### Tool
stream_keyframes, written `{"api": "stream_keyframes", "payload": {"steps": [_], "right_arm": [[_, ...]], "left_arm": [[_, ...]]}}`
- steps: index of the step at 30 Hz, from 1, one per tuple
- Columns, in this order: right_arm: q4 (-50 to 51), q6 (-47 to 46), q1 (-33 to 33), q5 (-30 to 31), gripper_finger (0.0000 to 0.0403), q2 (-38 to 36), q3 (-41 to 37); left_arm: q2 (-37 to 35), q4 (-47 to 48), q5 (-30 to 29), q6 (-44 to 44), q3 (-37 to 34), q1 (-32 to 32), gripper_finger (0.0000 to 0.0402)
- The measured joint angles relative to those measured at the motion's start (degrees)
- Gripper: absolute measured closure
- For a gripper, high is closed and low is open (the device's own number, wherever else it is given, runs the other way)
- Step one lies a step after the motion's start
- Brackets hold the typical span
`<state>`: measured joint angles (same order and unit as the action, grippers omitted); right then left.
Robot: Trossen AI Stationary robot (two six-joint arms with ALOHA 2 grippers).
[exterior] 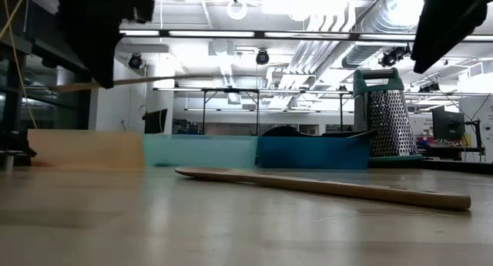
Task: Pick & Place Kitchen Items
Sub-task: Put the brown serving spoon into the orange bin
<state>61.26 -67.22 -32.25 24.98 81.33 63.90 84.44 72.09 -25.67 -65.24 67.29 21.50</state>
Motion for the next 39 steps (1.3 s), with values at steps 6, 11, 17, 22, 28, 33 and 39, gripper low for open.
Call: {"api": "stream_keyframes", "payload": {"steps": [6,11,17,22,28,33,39], "right_arm": [[0.4,1.3,3.1,0.1,0.0133,-1.1,0.0],[0.4,1.7,5.9,0.9,0.0133,-2.6,0.0],[0.3,2.6,8.4,1.9,0.0133,-3.5,0.0],[0.0,2.6,9.0,2.1,0.0133,-3.5,0.0],[-0.2,2.6,9.4,2.2,0.0133,-3.5,0.0],[-0.2,2.6,9.4,2.1,0.0133,-3.5,0.0],[-0.2,2.6,9.4,2.2,0.0133,-3.5,0.0]], "left_arm": [[0.0,10.2,-0.9,1.7,0.0,-8.5,0.0312],[0.0,16.3,-6.3,2.0,0.0,-16.7,0.0312],[0.0,14.9,-8.6,6.7,-3.9,-26.7,0.0312],[0.0,11.2,-8.6,9.0,-9.0,-32.6,0.0312],[0.0,6.1,-9.7,12.6,-13.1,-38.0,0.0312],[0.0,-0.9,-9.6,17.8,-16.0,-41.3,0.0312],[0.0,-4.0,-9.3,19.9,-19.1,-45.6,0.0312]]}}
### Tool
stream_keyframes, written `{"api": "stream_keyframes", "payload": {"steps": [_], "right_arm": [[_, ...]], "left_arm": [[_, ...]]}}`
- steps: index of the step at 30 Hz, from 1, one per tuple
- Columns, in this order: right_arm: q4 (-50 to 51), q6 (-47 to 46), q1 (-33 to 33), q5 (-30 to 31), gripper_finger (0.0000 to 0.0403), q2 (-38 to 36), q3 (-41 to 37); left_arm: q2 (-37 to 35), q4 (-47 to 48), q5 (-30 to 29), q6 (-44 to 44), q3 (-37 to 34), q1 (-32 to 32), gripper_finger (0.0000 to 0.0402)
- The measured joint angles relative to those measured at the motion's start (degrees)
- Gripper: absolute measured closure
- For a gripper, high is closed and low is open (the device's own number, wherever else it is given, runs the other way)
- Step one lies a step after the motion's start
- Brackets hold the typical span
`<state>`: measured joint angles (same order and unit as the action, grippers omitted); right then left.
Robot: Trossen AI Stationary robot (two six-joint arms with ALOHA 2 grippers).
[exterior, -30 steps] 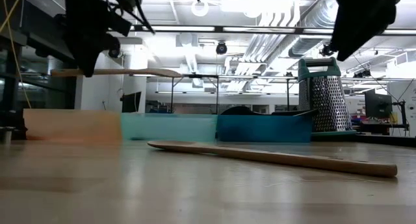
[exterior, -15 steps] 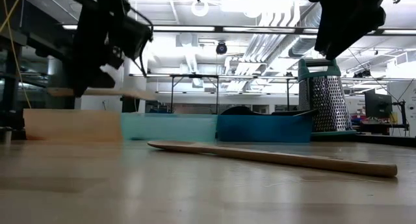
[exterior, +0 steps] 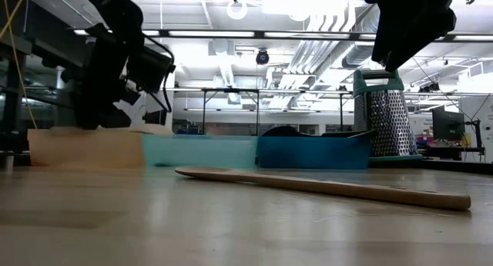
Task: Pick & Place Kitchen Items
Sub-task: Put the brown serving spoon into the orange bin
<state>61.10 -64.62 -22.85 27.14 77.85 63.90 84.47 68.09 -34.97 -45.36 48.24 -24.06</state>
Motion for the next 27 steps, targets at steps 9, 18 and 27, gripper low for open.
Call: {"api": "stream_keyframes", "payload": {"steps": [9,18,27], "right_arm": [[0.0,0.0,0.0,0.0,0.0133,0.0,0.0],[0.0,0.0,0.0,0.0,0.0133,0.0,0.0],[0.0,0.0,0.0,0.0,0.0133,0.0,0.0]], "left_arm": [[-0.2,-3.7,3.3,2.3,-2.2,-1.5,0.0313],[-0.1,-3.6,3.4,1.2,-2.2,-1.5,0.0252],[0.1,-1.2,3.6,2.6,-0.6,-1.4,0.0232]]}}
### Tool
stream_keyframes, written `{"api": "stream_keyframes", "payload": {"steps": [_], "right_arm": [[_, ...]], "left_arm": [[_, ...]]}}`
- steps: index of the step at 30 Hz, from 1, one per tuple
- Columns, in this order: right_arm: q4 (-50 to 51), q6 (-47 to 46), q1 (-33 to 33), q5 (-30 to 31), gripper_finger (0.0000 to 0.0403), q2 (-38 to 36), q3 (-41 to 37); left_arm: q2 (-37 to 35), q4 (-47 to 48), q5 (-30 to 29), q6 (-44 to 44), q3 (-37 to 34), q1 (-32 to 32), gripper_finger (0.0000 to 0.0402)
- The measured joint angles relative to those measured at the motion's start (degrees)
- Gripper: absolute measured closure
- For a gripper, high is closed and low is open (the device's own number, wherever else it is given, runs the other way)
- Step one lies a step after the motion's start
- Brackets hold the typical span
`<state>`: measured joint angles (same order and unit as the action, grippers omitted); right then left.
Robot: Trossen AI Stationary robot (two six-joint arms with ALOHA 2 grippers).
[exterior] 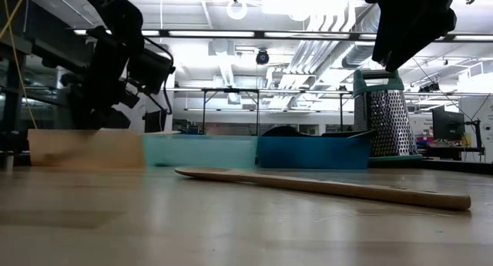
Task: Pick & Place Kitchen Items
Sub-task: Put the brown serving spoon into the orange bin
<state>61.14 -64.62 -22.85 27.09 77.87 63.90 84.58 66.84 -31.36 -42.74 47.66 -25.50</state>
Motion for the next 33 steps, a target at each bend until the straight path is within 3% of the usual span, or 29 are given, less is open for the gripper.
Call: {"api": "stream_keyframes", "payload": {"steps": [8,12,16,21,33], "right_arm": [[0.0,0.0,0.0,-0.2,0.0133,0.0,0.0],[0.0,0.4,0.0,-0.2,0.0133,0.0,0.0],[0.0,0.4,0.0,-0.2,0.0133,0.0,0.0],[0.0,1.2,0.0,-0.1,0.0133,0.0,0.0],[0.2,3.2,0.0,-3.7,0.0133,0.0,0.0]], "left_arm": [[-2.7,0.7,1.5,5.5,5.6,0.0,0.0270],[-5.0,-2.4,6.7,12.3,9.0,0.5,0.0294],[-6.8,-8.1,10.9,18.5,11.8,3.6,0.0332],[-6.9,-14.1,12.0,23.0,14.6,9.2,0.0393],[-5.2,-30.8,16.0,25.1,15.0,22.2,0.0401]]}}
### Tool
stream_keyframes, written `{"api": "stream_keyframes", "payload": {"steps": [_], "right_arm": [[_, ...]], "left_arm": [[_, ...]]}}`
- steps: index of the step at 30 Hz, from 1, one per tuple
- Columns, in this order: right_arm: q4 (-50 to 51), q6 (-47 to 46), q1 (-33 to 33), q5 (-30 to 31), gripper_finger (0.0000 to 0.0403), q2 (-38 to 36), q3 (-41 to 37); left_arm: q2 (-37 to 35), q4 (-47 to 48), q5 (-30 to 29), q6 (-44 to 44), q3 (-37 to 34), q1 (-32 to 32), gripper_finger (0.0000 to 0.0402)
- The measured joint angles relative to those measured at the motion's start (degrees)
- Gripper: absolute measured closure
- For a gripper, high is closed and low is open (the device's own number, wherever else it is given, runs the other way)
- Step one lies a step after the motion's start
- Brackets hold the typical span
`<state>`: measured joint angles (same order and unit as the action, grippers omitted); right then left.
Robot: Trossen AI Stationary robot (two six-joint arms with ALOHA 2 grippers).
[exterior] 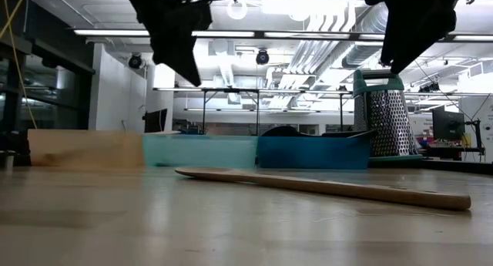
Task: Pick & Place Kitchen Items
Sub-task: Put the brown serving spoon into the orange bin
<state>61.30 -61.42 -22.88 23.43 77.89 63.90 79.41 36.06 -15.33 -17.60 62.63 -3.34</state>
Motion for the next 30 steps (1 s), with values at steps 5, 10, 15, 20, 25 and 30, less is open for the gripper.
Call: {"api": "stream_keyframes", "payload": {"steps": [5,10,15,20,25,30], "right_arm": [[0.2,0.2,-0.4,-1.1,0.0133,0.0,0.0],[0.4,0.6,-1.5,-1.0,0.0133,0.0,0.0],[0.3,0.1,-1.7,-1.3,0.0133,0.0,0.0],[0.2,-0.3,-1.6,-1.5,0.0133,0.0,0.0],[-3.4,-0.3,-1.6,-0.4,0.0133,0.5,0.0],[-13.3,0.9,-1.6,-4.5,0.0133,3.7,0.0]], "left_arm": [[3.0,-5.5,1.3,1.4,0.0,3.8,0.0401],[6.2,-10.9,3.3,1.5,0.0,5.8,0.0401],[9.2,-15.8,8.6,4.6,0.0,6.1,0.0401],[12.4,-20.4,14.6,11.5,0.0,6.2,0.0401],[14.1,-20.5,16.2,14.7,0.0,6.5,0.0402],[12.1,-15.7,15.7,11.5,0.0,6.3,0.0402]]}}
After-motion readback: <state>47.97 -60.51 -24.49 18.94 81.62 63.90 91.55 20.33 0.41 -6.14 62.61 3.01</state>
